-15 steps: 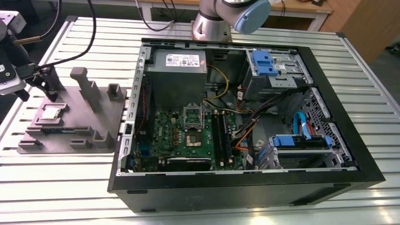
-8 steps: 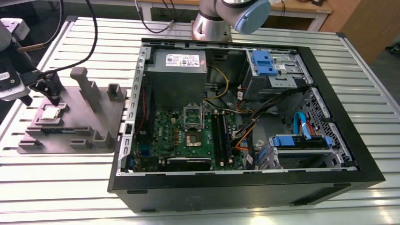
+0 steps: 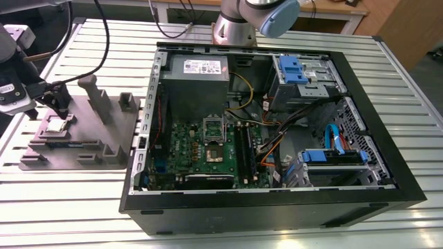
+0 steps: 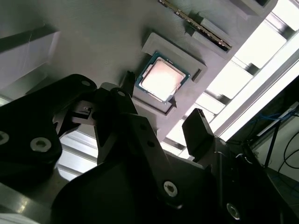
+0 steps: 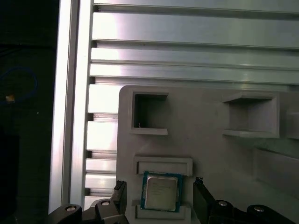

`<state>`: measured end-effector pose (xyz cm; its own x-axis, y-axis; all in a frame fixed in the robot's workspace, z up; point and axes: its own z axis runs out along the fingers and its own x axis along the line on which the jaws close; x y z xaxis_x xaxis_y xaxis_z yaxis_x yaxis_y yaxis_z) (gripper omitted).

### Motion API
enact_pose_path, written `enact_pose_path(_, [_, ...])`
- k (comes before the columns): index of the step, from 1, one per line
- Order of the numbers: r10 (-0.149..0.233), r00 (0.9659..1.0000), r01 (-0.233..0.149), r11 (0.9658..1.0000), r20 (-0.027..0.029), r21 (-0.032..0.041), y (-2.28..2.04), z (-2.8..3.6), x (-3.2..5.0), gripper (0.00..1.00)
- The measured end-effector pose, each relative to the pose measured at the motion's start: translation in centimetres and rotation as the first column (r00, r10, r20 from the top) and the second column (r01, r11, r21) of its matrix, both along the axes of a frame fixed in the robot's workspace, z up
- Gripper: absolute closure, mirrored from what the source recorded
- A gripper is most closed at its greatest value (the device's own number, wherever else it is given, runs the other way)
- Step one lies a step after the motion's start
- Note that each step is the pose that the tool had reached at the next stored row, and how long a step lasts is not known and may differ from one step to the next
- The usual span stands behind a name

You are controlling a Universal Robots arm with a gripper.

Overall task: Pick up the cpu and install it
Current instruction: 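Pick up the cpu and move it towards the insertion slot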

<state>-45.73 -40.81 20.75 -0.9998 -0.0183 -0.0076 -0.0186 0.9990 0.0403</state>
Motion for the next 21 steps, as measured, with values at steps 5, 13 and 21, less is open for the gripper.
enact_pose_path(5, [0.000, 1.0000, 0.000, 1.0000, 0.0000, 0.0002, -0.02, -0.57, 0.00, 0.33])
enact_pose_path(13, [0.000, 1.0000, 0.000, 1.0000, 0.0021, 0.0003, -0.11, -1.47, 0.00, 0.33])
enact_pose_path(21, [0.000, 1.0000, 0.000, 1.0000, 0.0062, -0.0016, -0.15, -1.95, 0.00, 0.33])
